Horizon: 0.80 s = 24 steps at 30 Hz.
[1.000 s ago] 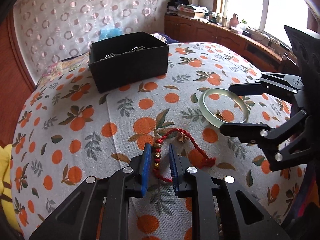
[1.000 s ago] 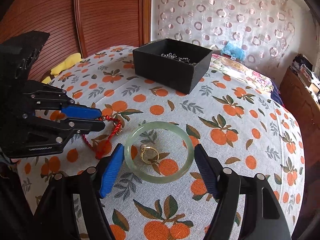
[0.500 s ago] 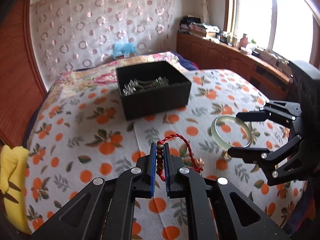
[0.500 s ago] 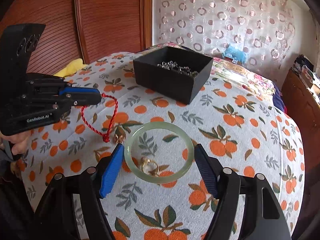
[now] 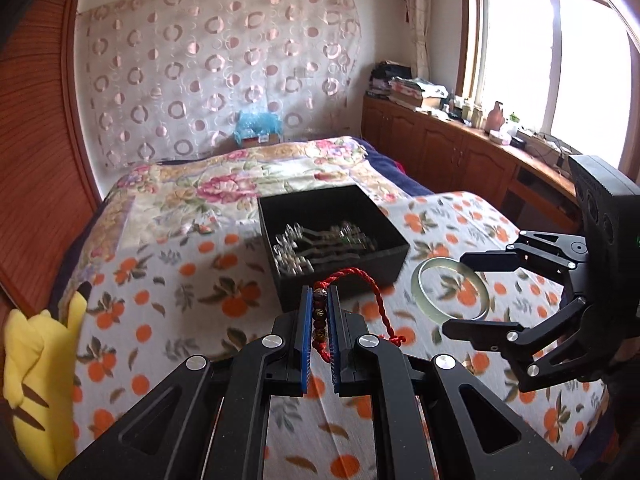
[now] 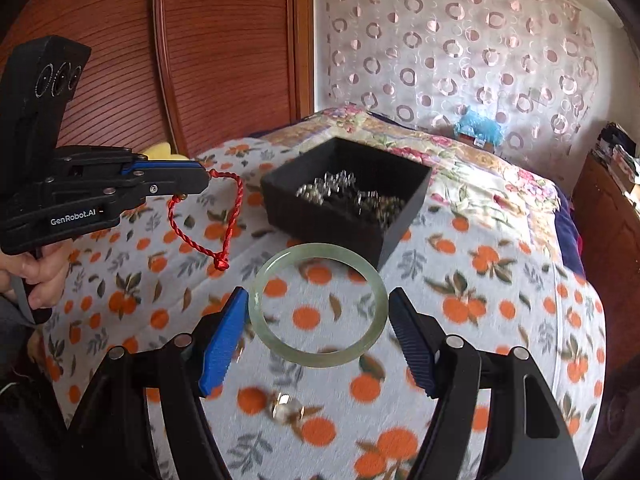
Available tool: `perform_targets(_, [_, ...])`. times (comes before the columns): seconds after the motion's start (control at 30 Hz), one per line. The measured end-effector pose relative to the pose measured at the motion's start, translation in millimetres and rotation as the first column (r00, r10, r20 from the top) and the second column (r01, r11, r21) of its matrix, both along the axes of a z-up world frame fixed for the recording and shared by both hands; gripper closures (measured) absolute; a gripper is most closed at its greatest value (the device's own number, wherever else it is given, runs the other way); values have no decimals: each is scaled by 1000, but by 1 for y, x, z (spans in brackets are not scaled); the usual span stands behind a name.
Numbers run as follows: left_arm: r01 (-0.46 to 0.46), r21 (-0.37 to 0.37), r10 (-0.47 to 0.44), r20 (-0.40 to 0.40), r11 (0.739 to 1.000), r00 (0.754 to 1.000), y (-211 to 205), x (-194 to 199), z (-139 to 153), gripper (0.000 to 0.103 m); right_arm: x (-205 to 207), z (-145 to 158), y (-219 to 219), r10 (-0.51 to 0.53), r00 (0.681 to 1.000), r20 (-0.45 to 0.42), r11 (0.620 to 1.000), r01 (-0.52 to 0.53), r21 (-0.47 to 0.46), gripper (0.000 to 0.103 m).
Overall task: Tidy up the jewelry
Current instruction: 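Carry the red bracelet and jade bangle into the black box and open both tools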
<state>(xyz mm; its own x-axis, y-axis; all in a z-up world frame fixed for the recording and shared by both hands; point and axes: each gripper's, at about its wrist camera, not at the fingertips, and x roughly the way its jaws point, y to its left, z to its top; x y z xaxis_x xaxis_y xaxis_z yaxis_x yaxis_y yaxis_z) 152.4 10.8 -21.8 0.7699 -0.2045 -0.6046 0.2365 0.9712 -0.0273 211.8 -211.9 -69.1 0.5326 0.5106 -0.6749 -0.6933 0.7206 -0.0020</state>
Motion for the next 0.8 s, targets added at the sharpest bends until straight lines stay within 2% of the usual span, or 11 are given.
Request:
perform_targets(0.37, [-17, -11, 18, 30, 1000, 999, 17, 45, 17, 97, 63, 16, 27, -3, 1000, 28, 1000, 2, 12, 29])
perform_targets(0.8, [-11, -3, 11, 20, 1000, 1000, 28, 79, 11, 97, 94, 1, 50, -11, 1000, 6, 1000, 11, -27, 29])
